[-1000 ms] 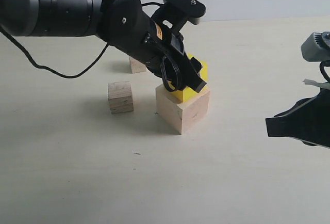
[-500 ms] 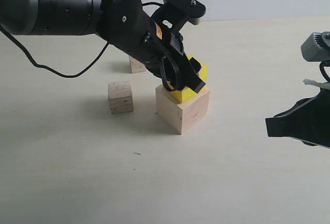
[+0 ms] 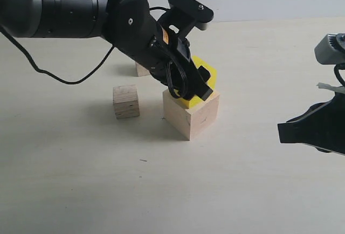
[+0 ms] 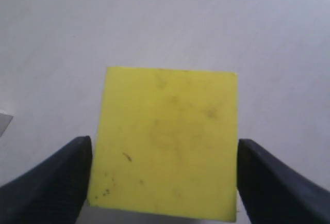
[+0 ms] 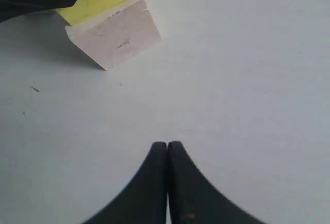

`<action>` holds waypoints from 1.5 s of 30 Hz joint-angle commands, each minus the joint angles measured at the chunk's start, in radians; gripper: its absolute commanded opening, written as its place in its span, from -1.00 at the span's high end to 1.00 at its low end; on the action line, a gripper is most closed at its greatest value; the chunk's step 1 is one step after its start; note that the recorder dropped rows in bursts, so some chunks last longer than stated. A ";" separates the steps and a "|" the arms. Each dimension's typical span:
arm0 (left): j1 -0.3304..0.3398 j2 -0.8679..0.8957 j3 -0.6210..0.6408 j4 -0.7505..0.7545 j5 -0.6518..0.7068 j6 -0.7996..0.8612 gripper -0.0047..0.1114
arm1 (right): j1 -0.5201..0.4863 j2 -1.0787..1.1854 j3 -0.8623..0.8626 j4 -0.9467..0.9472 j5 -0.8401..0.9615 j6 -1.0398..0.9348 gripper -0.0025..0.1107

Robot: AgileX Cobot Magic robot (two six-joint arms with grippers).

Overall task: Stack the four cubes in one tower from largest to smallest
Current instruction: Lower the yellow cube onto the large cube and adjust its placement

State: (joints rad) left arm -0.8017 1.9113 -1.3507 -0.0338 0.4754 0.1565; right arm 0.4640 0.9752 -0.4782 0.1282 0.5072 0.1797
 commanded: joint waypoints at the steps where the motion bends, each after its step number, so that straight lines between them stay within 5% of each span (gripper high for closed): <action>1: 0.002 -0.031 0.000 -0.017 -0.005 -0.007 -0.35 | 0.002 0.002 -0.009 -0.005 -0.002 0.003 0.96; 23: 0.002 -0.037 0.000 -0.028 -0.005 -0.089 -0.30 | 0.002 0.002 -0.009 -0.005 0.021 0.003 0.96; 28: 0.002 -0.037 0.000 -0.028 -0.001 -0.083 -0.01 | 0.002 0.002 -0.009 -0.005 0.021 0.003 0.96; 38: 0.002 -0.037 0.000 -0.028 0.023 -0.083 0.92 | 0.002 0.002 -0.009 0.003 0.021 0.003 0.96; 45: 0.002 -0.037 0.000 -0.028 0.027 -0.105 0.92 | 0.002 0.002 -0.009 0.003 0.021 0.003 0.96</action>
State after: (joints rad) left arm -0.8017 1.8822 -1.3507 -0.0504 0.4791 0.0751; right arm 0.4640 0.9752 -0.4782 0.1303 0.5293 0.1797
